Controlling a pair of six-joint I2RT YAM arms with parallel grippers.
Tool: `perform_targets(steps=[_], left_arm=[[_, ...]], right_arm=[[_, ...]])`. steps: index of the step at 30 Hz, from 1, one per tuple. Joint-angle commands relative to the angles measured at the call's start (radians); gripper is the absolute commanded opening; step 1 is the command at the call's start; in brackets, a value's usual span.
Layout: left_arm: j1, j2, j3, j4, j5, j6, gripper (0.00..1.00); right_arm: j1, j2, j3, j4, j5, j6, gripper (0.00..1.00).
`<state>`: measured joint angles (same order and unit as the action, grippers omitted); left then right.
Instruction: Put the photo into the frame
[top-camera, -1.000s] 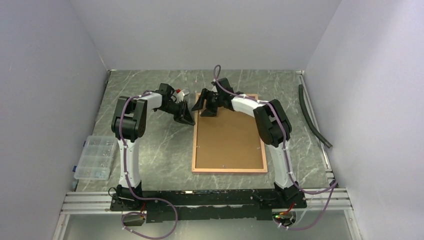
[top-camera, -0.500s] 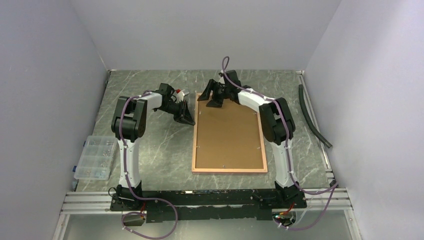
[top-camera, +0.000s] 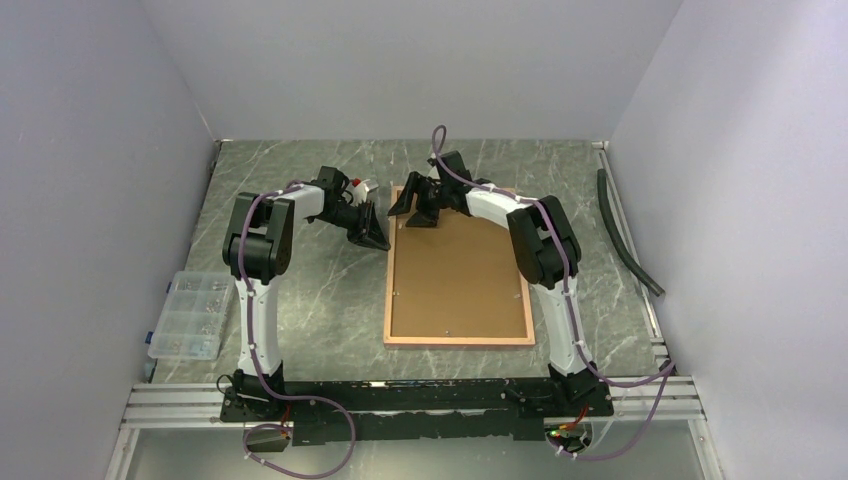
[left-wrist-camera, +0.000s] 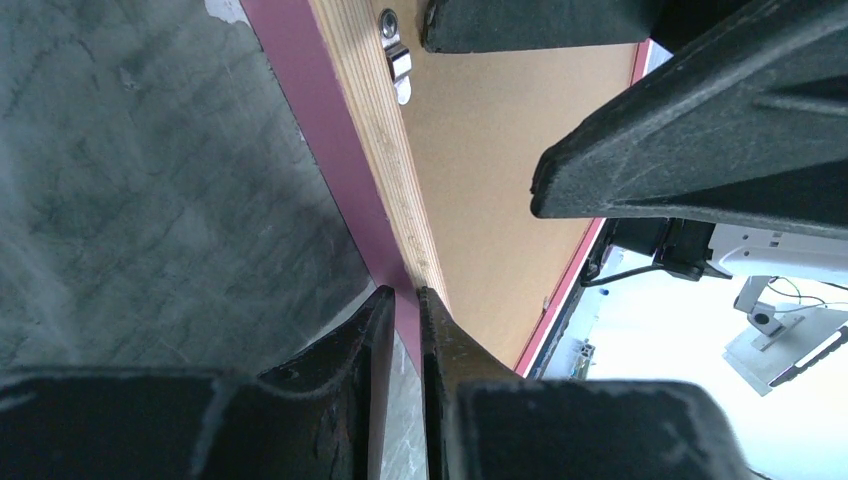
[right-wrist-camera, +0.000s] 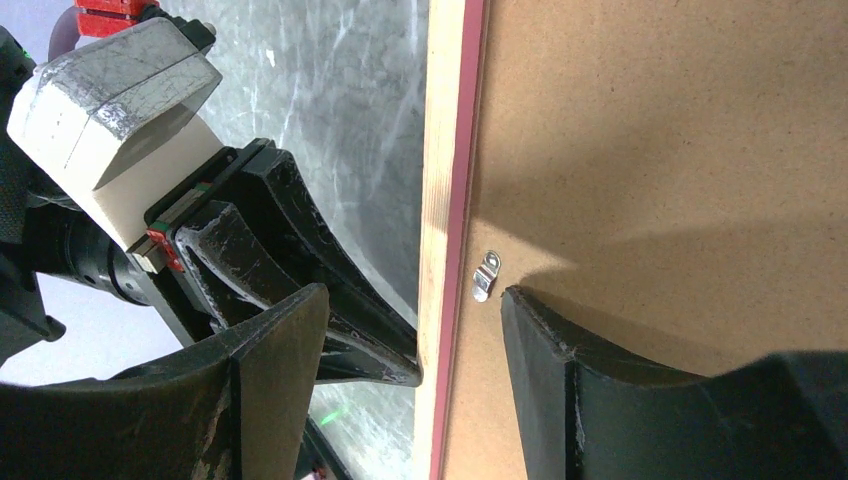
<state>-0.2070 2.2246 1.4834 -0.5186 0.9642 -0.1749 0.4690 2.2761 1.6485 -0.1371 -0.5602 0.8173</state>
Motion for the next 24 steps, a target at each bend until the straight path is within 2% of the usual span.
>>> perform_targets(steps=[1,24], left_arm=[[-0.005,-0.028,-0.008,0.040,-0.065,0.011,0.21],[-0.005,-0.029,-0.015,0.045,-0.060,0.014,0.20]], right_arm=[[0.018,0.006,-0.015,0.030,-0.010,0.012,0.68],[0.036,0.040,-0.040,0.133,0.003,0.128,0.67]])
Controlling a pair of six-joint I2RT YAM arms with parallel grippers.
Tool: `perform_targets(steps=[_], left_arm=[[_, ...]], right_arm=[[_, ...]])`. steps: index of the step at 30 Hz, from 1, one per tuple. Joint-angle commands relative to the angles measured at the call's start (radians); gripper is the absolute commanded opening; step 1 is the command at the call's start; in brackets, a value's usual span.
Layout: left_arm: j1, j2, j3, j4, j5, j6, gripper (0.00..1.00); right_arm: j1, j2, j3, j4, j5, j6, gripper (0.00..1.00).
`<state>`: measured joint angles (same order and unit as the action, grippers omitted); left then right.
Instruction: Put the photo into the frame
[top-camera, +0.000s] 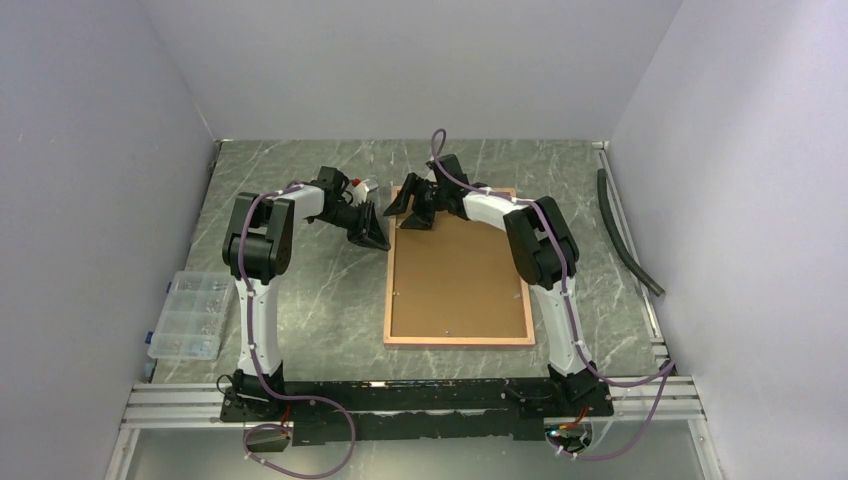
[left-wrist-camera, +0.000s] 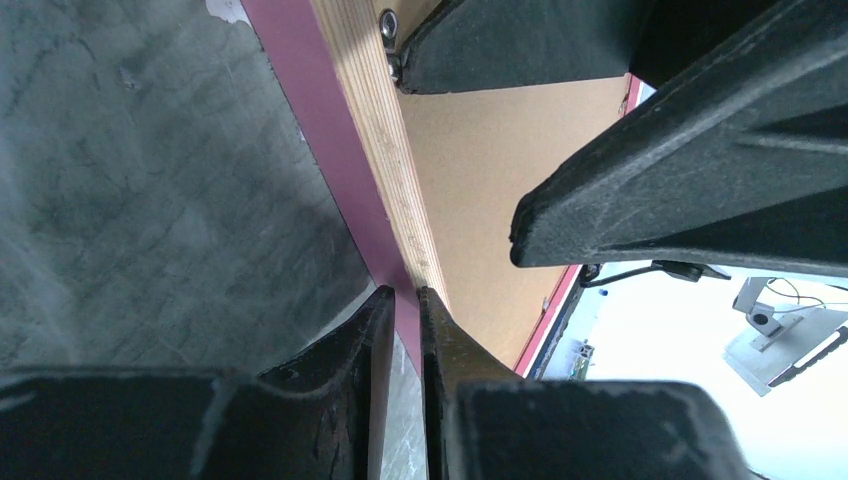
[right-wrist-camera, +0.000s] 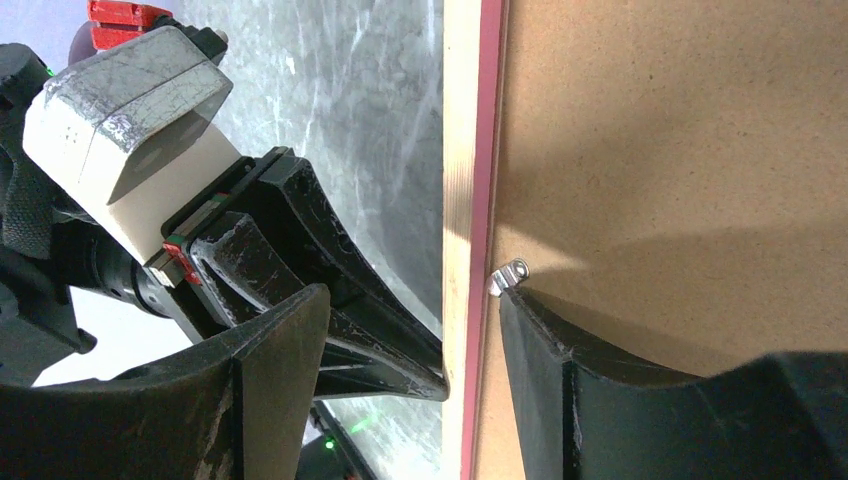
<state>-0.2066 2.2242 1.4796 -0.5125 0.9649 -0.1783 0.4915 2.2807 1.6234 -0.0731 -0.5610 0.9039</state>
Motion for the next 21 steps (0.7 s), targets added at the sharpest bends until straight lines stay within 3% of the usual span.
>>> perform_targets(steps=[1,14,17,21], left_arm=[[-0.005,-0.029,-0.012,0.039,-0.060,0.019,0.20],[-0.004,-0.032,-0.004,0.022,-0.058,0.029,0.20],[0.009,-0.043,0.002,0.006,-0.049,0.034,0.21],[0.022,-0.075,-0.006,-0.038,-0.045,0.086,0.22]], right_arm=[[0.016,0.036,-0.015,0.070,0.006,0.045,0.67],[0.016,-0.017,-0.047,0.088,0.004,0.050,0.68],[0.002,-0.084,-0.075,0.088,0.008,0.032,0.72],[-0.074,-0.231,-0.164,0.078,0.040,-0.018,0.84]])
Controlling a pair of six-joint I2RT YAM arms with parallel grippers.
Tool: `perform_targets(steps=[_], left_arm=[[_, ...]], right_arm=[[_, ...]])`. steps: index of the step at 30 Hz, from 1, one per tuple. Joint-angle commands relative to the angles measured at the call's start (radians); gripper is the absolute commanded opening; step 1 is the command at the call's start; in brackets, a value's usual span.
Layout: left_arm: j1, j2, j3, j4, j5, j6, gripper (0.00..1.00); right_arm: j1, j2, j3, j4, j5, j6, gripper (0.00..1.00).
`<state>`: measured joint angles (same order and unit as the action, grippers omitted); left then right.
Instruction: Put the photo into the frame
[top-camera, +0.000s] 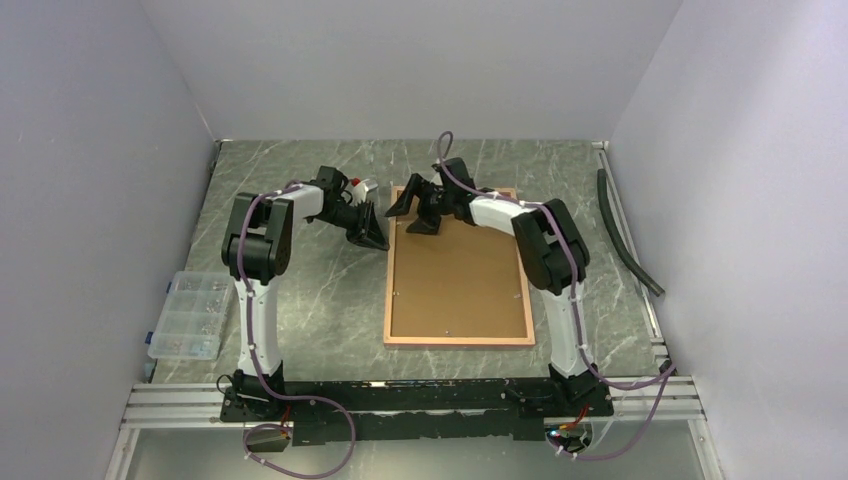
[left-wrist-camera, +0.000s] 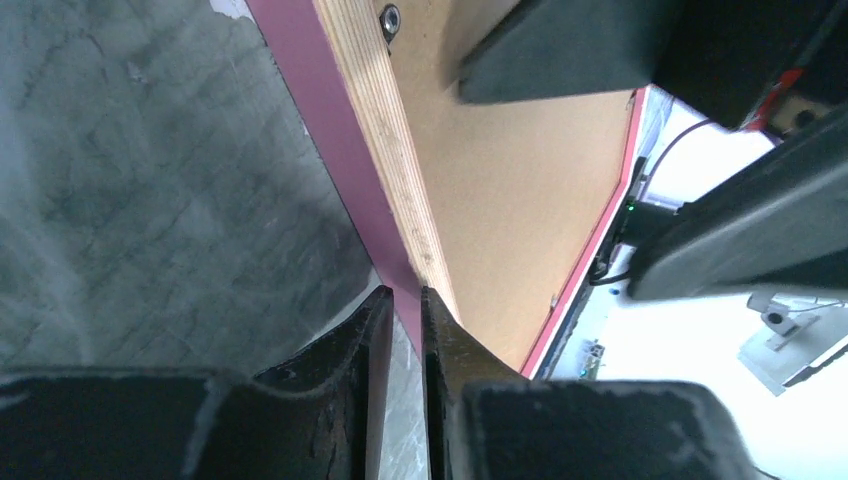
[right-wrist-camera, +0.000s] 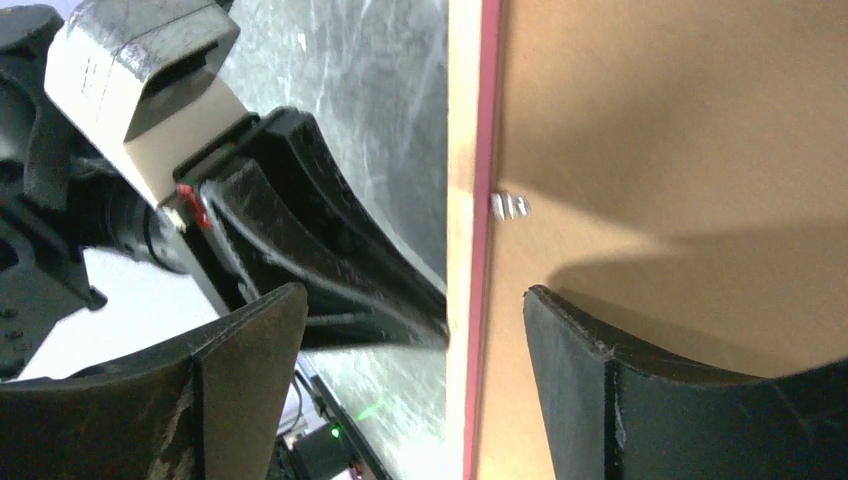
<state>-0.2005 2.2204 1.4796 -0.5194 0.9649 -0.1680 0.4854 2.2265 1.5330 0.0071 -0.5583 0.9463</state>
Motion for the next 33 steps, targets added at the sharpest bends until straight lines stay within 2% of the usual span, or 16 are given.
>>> perform_targets(steps=[1,6,10,13,16,19,25,33], left_arm=[[0.016,-0.081,-0.011,-0.045,-0.050,0.095,0.23],[0.014,-0.123,-0.041,-0.121,-0.089,0.212,0.25],[0.003,-0.158,-0.091,-0.161,-0.130,0.284,0.26],[-0.021,-0.180,-0.140,-0.169,-0.157,0.315,0.26],[-0.057,-0.198,-0.196,-0.151,-0.175,0.327,0.26],[-0.098,-0.211,-0.228,-0.139,-0.192,0.333,0.26],[-0.157,-0.226,-0.273,-0.105,-0.199,0.329,0.25],[-0.273,-0.236,-0.265,-0.081,-0.156,0.306,0.26]], right_arm=[[-0.098,-0.218,-0.103,-0.026,0.048,-0.077,0.87],[-0.280,-0.386,-0.211,-0.137,0.133,-0.162,0.99],[-0.388,-0.471,-0.249,-0.271,0.315,-0.232,1.00],[-0.446,-0.485,-0.300,-0.283,0.415,-0.237,1.00],[-0.481,-0.453,-0.319,-0.274,0.449,-0.239,1.00],[-0.482,-0.400,-0.313,-0.259,0.450,-0.236,1.00],[-0.469,-0.273,-0.276,-0.179,0.314,-0.202,1.00],[-0.296,-0.096,0.002,-0.219,0.182,-0.185,1.00]])
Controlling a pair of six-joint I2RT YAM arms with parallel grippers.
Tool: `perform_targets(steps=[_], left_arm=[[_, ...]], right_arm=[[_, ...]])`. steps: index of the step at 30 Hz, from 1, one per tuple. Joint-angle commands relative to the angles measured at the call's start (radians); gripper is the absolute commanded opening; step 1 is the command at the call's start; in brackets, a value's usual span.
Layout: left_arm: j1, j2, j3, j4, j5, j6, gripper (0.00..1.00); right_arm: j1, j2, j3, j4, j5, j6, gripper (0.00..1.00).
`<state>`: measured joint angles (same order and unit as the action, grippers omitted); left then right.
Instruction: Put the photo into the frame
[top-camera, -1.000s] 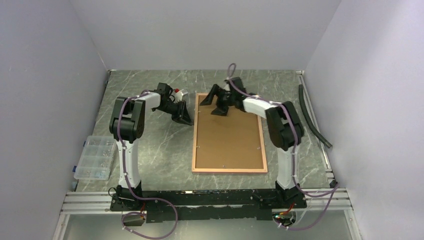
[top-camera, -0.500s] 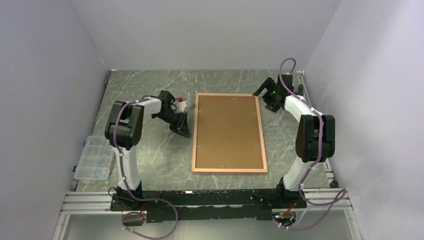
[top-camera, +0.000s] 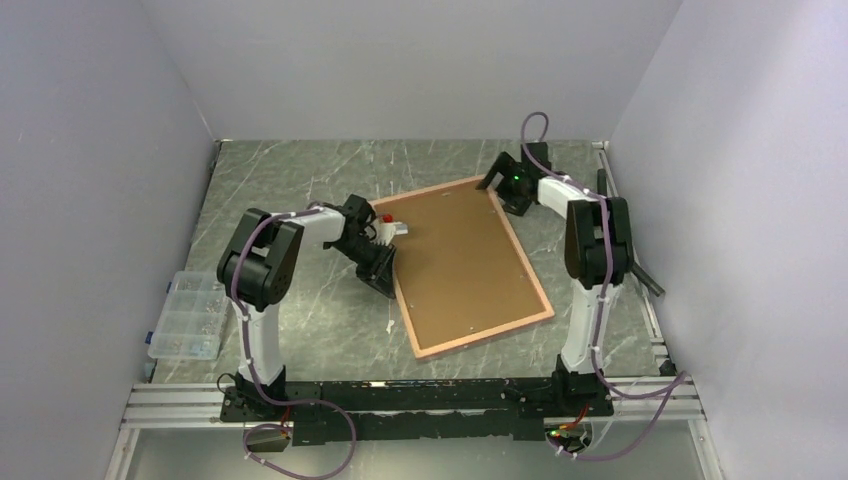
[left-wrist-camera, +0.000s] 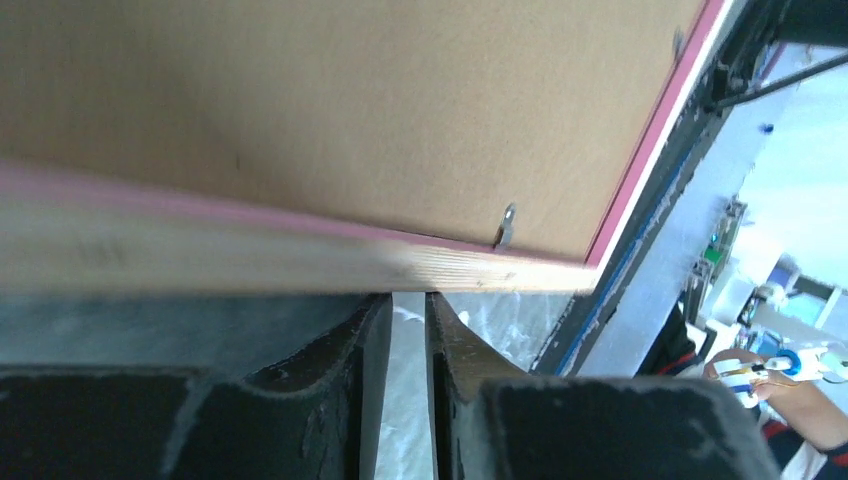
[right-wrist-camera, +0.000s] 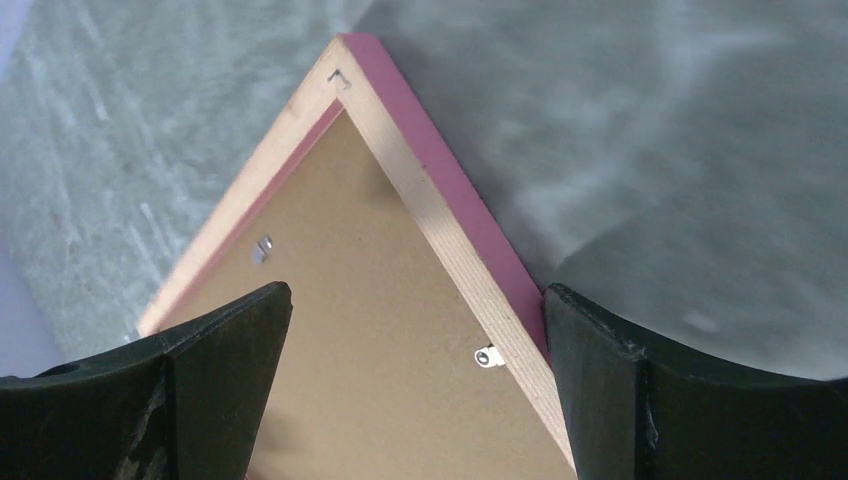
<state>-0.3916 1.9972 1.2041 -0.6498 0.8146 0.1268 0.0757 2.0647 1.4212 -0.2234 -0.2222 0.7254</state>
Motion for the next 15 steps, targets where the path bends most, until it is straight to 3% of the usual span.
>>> perform_targets(steps=[1,7,11,15], left_arm=[[-0.103,-0.010,0.019,0.049,0.003,0.008,0.27],[-0.211,0.020,0.077,0.006,0.065,0.013,0.36],[-0.207,-0.006,0.109,-0.123,0.067,0.099,0.42],[-0.131,-0.089,0.161,-0.304,0.080,0.210,0.45]], right_arm=[[0.135,0.096,0.144,0.016,-0.183,0.048,1.00],[0.275,0.199,0.347,-0.048,-0.275,0.031,1.00],[0.247,0.152,0.406,-0.150,-0.164,-0.040,1.00],[0.180,0.025,0.383,-0.232,-0.064,-0.076,1.00]])
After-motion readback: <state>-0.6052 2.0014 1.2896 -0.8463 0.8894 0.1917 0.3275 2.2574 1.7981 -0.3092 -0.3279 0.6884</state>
